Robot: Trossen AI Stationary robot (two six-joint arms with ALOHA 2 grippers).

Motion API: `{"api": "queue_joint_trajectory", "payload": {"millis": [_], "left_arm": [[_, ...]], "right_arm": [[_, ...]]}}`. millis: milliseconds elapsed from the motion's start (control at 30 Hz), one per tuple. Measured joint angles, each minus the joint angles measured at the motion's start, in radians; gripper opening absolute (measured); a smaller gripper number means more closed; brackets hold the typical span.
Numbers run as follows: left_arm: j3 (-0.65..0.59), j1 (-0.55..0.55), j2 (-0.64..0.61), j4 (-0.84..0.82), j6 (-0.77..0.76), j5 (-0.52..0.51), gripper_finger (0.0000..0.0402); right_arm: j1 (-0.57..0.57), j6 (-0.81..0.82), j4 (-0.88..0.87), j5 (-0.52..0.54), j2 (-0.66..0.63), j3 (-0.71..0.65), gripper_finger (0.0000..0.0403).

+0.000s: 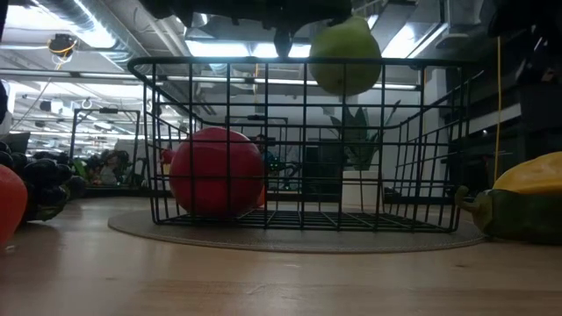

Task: Build produce basket
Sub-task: Put the green pear into the black wire basket, then put the starfruit into the black wire basket

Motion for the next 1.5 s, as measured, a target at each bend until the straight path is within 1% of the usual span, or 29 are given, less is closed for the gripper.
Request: {"api": "queue_joint_trajectory", "payload": {"millis": [100, 233, 500, 633, 933, 1000, 1267, 1500], "left_arm": [[-0.001, -0.001, 0.0, -0.003, -0.012, -0.009, 0.0], [-0.001, -0.001, 0.0, -0.015, -0.052, -0.048, 0.0008], [-0.001, -0.001, 0.0, -0.023, -0.054, -0.086, 0.0062], [-0.001, -0.001, 0.0, -0.024, -0.053, -0.087, 0.0077], [-0.001, -0.001, 0.0, -0.025, -0.053, -0.087, 0.0078], [-0.001, -0.001, -0.001, -0.028, -0.053, -0.087, 0.0079], [-0.001, -0.001, -0.001, -0.032, -0.053, -0.087, 0.0079], [-0.001, -0.001, -0.001, -0.032, -0.053, -0.087, 0.0079]], "right_arm": [[0.0, 0.0, 0.0, 0.0, 0.0, 0.0, 0.011], [0.0, 0.0, 0.0, 0.0, 0.0, 0.0, 0.011], [0.0, 0.0, 0.0, 0.003, 0.0, 0.0, 0.011], [0.0, 0.0, 0.0, 0.023, 0.0, 0.0, 0.011], [0.0, 0.0, 0.0, 0.038, 0.0, 0.0, 0.011], [0.0, 0.004, 0.0, 0.055, 0.0, 0.0, 0.011], [0.0, 0.11, 0.0, 0.121, 0.0, 0.0, 0.011], [0.001, 0.121, 0.0, 0.124, 0.0, -0.001, 0.011]]}}
